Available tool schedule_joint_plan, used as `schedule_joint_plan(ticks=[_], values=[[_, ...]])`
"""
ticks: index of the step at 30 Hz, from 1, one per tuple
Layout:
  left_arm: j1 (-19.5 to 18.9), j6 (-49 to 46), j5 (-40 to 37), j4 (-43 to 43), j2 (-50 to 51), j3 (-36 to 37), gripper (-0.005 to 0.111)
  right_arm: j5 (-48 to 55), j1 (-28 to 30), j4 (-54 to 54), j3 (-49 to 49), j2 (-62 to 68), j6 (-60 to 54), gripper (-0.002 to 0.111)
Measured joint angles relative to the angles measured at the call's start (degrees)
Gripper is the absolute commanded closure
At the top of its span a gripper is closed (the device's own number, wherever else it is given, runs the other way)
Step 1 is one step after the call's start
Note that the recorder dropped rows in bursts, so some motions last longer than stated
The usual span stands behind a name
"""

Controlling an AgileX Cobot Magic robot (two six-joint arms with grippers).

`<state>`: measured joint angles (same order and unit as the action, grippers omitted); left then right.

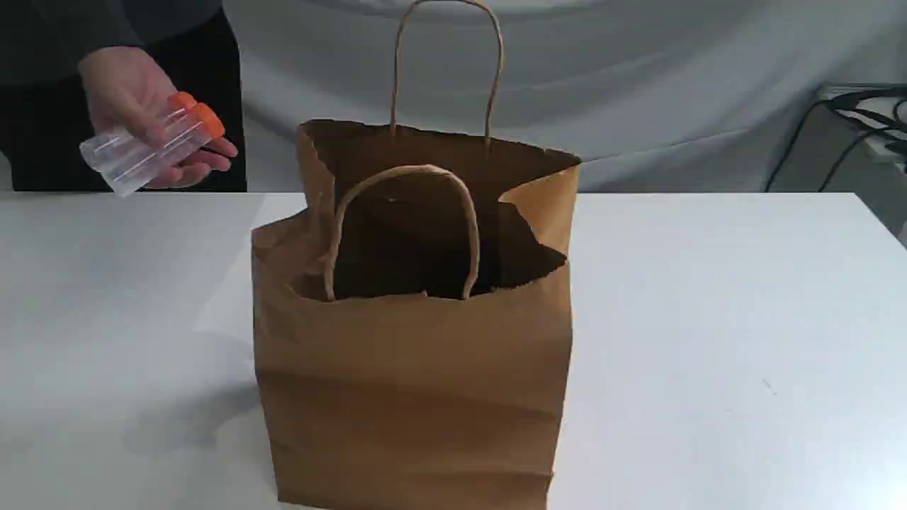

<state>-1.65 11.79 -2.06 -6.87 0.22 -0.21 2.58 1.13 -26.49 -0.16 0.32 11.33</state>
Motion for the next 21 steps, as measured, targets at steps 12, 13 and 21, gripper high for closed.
schedule_joint_plan(ticks=[12,13,21], values=[[0.0,0.0,0.0,0.0,0.0,0.0,0.107,0.4,0.0,7.3,-7.4,-0.1,-0.3,0.108],[0.0,0.0,0.0,0.0,0.0,0.0,0.107,0.8,0.0,8.3,-9.2,-0.1,-0.4,0.108],[0.0,0.0,0.0,0.0,0.0,0.0,0.107,19.7,0.0,-1.1,-29.9,11.4,-28.6,0.108]])
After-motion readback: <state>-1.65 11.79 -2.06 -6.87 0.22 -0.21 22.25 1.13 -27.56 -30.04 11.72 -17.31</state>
